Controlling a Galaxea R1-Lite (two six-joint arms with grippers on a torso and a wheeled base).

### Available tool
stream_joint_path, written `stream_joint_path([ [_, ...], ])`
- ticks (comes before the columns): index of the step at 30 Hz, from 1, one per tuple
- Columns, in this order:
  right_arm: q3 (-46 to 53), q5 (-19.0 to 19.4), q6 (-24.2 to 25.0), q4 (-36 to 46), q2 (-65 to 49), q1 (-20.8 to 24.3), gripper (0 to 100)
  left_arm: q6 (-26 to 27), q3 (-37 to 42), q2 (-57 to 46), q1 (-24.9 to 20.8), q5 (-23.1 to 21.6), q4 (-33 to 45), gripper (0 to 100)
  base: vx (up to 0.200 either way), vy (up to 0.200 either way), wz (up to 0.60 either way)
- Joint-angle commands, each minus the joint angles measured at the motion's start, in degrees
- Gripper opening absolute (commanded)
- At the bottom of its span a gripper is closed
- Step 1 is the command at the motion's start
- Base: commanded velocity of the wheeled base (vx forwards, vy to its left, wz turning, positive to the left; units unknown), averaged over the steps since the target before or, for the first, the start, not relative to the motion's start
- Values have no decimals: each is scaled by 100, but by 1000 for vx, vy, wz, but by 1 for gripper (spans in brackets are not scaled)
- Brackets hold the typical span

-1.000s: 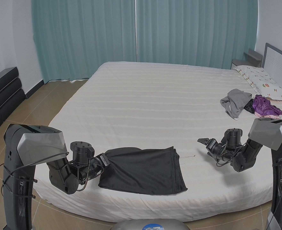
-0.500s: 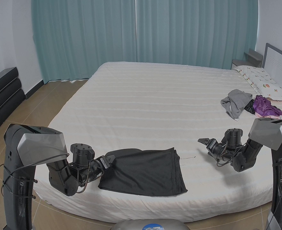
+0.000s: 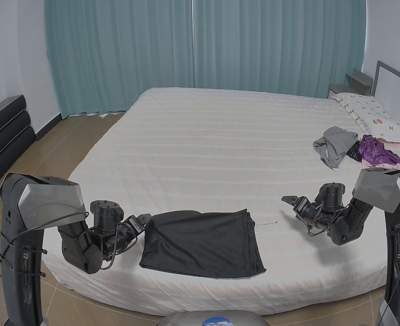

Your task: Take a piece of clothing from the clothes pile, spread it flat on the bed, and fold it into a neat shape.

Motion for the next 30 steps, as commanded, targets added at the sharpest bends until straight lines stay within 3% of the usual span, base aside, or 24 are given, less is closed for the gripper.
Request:
stream_joint_path([
  [1, 155, -161, -33, -160, 17, 35, 100, -82, 169, -185, 342, 143, 1, 100, 0, 0, 0],
  [5, 392, -346, -33, -204, -106, 35, 100, -495, 600, -563, 684, 169, 10, 100, 0, 0, 0],
  [6, 585, -742, -59, -301, -343, 44, 100, -671, 978, -835, 764, 169, 1, 100, 0, 0, 0],
  [9, 1121, -1207, -129, -617, -880, 44, 100, -715, 1558, -1248, 895, 187, -149, 100, 0, 0, 0],
  [15, 2897, -1225, -182, -1373, -2567, 88, 100, -741, 2683, -2233, 922, 310, -834, 100, 0, 0, 0],
  [18, 3943, -1225, -683, -1786, -3551, 26, 100, -723, 3149, -3138, 939, 846, -1230, 100, 0, 0, 0],
  [20, 4180, -1225, -850, -1883, -3797, -18, 100, -723, 3219, -3367, 948, 960, -1291, 100, 0, 0, 0],
  [21, 4593, -1225, -1184, -2094, -4342, -114, 100, -635, 3395, -3885, 948, 1048, -1335, 100, 0, 0, 0],
  [23, 4769, -1225, -1351, -2181, -4641, -132, 100, -504, 3518, -4210, 931, 1057, -1335, 100, 0, 0, 0],
  [25, 5059, -1225, -1729, -2155, -5503, -193, 100, -47, 3861, -5186, 869, 1074, -1274, 100, 0, 0, 0],
  [30, 5235, -1216, -2098, -1795, -6557, -193, 100, 692, 3861, -7058, 816, 1444, -61, 100, 0, 0, 0],
])
